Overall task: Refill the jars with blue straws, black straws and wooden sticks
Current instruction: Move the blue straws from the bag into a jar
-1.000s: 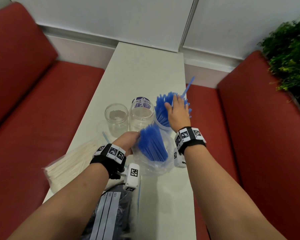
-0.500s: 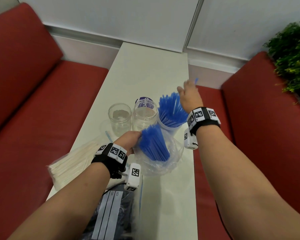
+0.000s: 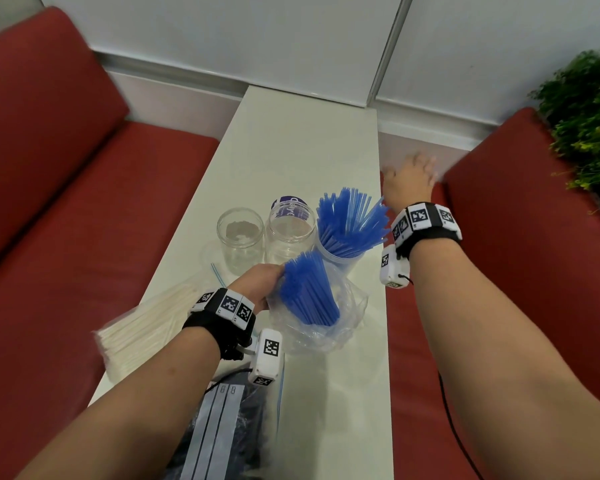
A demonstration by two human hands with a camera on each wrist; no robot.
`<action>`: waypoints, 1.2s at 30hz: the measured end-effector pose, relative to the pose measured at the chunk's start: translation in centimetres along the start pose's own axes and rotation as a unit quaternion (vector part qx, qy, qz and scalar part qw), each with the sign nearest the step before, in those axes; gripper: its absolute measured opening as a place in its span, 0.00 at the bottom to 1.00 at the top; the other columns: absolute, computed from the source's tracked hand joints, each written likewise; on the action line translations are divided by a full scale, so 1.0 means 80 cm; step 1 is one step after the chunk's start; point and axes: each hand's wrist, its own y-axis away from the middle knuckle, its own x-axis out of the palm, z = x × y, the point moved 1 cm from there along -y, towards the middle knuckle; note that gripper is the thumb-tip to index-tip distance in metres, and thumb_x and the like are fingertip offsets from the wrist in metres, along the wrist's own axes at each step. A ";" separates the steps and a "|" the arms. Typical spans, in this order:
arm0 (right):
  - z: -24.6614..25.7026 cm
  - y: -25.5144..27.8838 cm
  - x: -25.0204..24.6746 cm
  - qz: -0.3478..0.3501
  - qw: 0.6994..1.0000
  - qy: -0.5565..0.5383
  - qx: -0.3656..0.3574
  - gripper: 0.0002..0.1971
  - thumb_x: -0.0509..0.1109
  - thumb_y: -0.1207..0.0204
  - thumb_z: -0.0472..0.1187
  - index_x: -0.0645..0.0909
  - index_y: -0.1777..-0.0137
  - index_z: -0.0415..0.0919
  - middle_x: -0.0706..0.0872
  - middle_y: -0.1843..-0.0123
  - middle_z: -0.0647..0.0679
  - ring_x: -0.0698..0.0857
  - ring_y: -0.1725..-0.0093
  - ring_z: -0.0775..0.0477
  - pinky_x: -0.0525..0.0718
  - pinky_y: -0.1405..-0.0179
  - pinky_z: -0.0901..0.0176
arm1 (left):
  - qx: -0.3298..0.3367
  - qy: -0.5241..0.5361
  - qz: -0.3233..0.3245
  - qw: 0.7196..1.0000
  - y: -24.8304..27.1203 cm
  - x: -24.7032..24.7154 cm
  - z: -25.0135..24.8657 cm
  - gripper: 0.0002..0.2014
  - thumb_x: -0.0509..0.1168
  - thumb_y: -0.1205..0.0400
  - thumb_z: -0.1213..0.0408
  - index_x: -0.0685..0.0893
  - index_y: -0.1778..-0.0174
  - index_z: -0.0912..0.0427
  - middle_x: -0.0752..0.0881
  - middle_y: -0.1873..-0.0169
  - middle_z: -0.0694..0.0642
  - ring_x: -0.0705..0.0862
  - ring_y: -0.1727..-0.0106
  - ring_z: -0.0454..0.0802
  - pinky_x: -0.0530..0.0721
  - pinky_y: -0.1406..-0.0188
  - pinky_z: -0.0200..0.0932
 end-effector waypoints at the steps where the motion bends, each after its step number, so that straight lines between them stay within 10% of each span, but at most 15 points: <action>1: -0.002 0.003 0.010 0.055 0.998 -0.005 -0.007 0.30 0.53 0.09 0.50 0.61 0.16 0.26 0.60 0.13 0.29 0.57 0.13 0.31 0.55 0.15 0.40 | 0.001 0.000 -0.002 1.000 0.000 0.000 -0.001 0.17 0.64 0.11 0.60 0.84 0.34 0.70 0.89 0.40 0.69 0.88 0.37 0.66 0.84 0.30 0.63; 4: -0.011 0.029 0.049 0.153 0.987 -0.001 -0.045 0.29 0.51 0.08 0.52 0.72 0.25 0.24 0.74 0.24 0.26 0.71 0.22 0.28 0.69 0.24 0.40 | 0.002 0.000 0.003 1.000 -0.001 0.001 -0.002 0.17 0.64 0.11 0.60 0.84 0.34 0.71 0.89 0.39 0.70 0.88 0.36 0.67 0.83 0.29 0.65; 9: -0.024 0.043 0.055 0.118 0.984 -0.125 -0.055 0.34 0.49 0.10 0.59 0.57 0.12 0.37 0.57 0.10 0.38 0.45 0.10 0.35 0.42 0.14 0.36 | 0.002 -0.011 -0.004 1.000 -0.001 0.000 -0.005 0.17 0.64 0.11 0.60 0.84 0.33 0.70 0.88 0.39 0.70 0.87 0.35 0.68 0.82 0.29 0.67; 18: -0.029 0.090 0.050 0.079 0.994 -0.069 -0.019 0.36 0.48 0.11 0.63 0.51 0.10 0.44 0.50 0.09 0.43 0.41 0.11 0.33 0.37 0.15 0.29 | 0.010 0.019 0.002 1.000 0.012 0.000 0.011 0.20 0.65 0.12 0.57 0.83 0.30 0.67 0.89 0.37 0.67 0.88 0.36 0.66 0.83 0.30 0.66; 21: -0.025 0.106 0.014 -0.097 0.970 -0.219 -0.040 0.29 0.57 0.11 0.52 0.60 0.12 0.46 0.66 0.13 0.43 0.58 0.12 0.36 0.54 0.13 0.39 | 0.015 0.026 -0.001 1.000 0.017 0.004 0.015 0.21 0.66 0.12 0.55 0.82 0.28 0.66 0.87 0.35 0.68 0.87 0.34 0.66 0.83 0.29 0.67; 24: -0.013 0.156 -0.006 -0.163 0.901 -0.395 -0.078 0.25 0.62 0.21 0.37 0.73 0.24 0.54 0.84 0.37 0.49 0.84 0.41 0.59 0.80 0.43 0.71 | 0.022 0.044 0.004 0.999 0.018 0.010 0.019 0.22 0.68 0.13 0.54 0.82 0.28 0.65 0.90 0.39 0.66 0.89 0.38 0.64 0.85 0.32 0.65; 27: -0.006 0.219 0.022 0.010 0.884 -0.451 -0.118 0.27 0.62 0.26 0.30 0.71 0.35 0.63 0.81 0.44 0.51 0.83 0.51 0.61 0.81 0.52 0.68 | 0.022 0.059 -0.003 0.998 0.020 0.013 0.023 0.23 0.68 0.13 0.53 0.82 0.28 0.65 0.90 0.39 0.65 0.90 0.39 0.63 0.87 0.34 0.63; 31: -0.026 0.278 0.094 0.250 0.902 -0.333 -0.113 0.37 0.71 0.32 0.36 0.62 0.23 0.50 0.73 0.31 0.48 0.77 0.32 0.49 0.82 0.33 0.50 | 0.032 0.079 -0.006 0.996 0.026 0.018 0.023 0.21 0.65 0.11 0.55 0.82 0.28 0.67 0.90 0.39 0.68 0.91 0.47 0.60 0.91 0.57 0.50; 36: -0.035 0.296 0.143 0.188 0.943 -0.270 -0.055 0.44 0.80 0.34 0.33 0.64 0.19 0.40 0.74 0.26 0.41 0.75 0.28 0.42 0.76 0.27 0.51 | 0.040 0.042 0.000 0.998 0.021 0.019 0.029 0.18 0.60 0.08 0.60 0.80 0.26 0.67 0.88 0.36 0.69 0.89 0.46 0.60 0.90 0.57 0.48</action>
